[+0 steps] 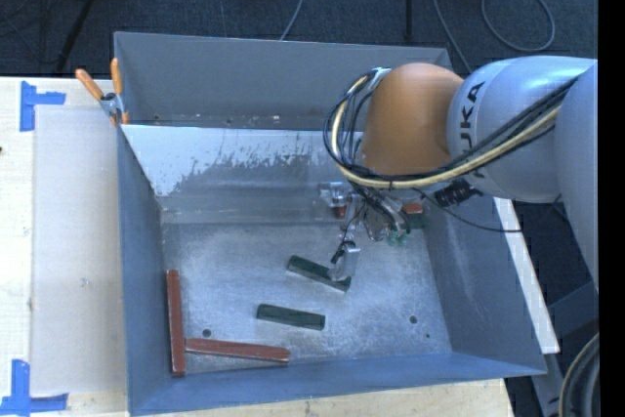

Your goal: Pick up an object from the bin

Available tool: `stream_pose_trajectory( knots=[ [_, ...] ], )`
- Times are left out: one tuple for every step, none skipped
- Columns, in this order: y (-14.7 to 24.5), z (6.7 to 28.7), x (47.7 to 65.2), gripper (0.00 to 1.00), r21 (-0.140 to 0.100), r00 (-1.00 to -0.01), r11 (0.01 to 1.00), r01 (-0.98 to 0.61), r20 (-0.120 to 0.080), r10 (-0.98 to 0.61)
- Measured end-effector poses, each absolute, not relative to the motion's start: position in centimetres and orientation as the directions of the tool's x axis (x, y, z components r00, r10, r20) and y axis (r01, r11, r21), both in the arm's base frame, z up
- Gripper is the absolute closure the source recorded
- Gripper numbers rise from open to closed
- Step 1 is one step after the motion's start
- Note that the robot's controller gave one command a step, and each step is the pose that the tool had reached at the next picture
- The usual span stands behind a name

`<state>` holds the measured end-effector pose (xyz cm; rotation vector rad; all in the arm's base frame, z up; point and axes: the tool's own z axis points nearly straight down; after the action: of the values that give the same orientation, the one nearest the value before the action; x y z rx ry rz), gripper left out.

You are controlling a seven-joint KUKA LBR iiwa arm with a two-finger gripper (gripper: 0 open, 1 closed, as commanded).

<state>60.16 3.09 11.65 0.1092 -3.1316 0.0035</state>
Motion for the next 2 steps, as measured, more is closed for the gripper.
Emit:
stream_pose_trajectory(
  knots=[
    [6.0,6.62,56.76,0.0,0.002,-0.994,0.994,-0.106,0.007,-0.106],
    [5.87,7.02,57.06,1.0,0.001,-0.995,0.995,-0.101,0.0,-0.101]
  ],
)
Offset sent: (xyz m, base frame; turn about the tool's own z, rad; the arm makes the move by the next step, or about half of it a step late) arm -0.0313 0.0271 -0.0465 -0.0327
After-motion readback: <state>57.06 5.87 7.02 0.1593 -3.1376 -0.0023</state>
